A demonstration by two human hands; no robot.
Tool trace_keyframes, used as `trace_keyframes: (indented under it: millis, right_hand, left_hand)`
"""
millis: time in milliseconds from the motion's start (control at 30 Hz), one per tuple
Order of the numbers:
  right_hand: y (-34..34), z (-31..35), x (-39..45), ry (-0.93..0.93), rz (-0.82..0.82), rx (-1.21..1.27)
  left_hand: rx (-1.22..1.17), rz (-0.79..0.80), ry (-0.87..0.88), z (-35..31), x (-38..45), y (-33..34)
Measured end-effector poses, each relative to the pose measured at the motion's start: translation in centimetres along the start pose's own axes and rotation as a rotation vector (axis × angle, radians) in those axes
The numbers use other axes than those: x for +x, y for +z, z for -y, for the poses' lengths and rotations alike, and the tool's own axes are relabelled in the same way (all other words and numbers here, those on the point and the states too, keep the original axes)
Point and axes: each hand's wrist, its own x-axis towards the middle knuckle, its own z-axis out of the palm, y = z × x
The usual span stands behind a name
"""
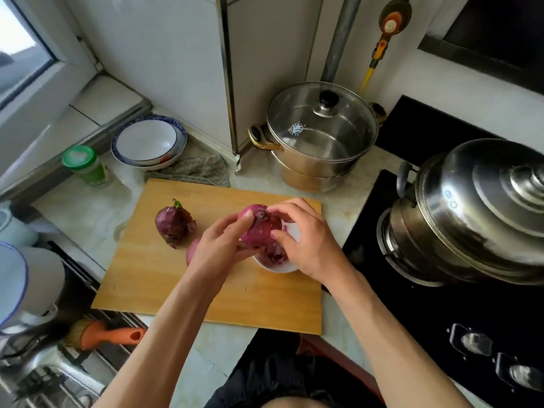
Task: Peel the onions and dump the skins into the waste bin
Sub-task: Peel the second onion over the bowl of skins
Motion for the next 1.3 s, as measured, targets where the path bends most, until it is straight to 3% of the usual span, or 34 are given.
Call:
trace_keyframes:
  millis: [433,600,967,1300]
  right_hand:
    - [-3.1,-2.5,1.2,-0.009,0.232,0.016]
    - [-3.4,-2.8,0.7,0.023,0.196,0.064]
    - [-2.2,-1.7,0.7,-0.090,0.098,0.046]
    - [-2.5,-2.3,2.2,-0.069,0.188,0.046]
  left_hand:
    - [0.027,-0.180,0.069,1.3,-0.8,3.7]
    - [0.041,-0.202,0.063,1.4,-1.0,4.1]
    - [0.074,-0.192,0.071,0.8,-1.2,2.4]
    - [0.053,-0.199,0.061,1.2,-0.2,2.3]
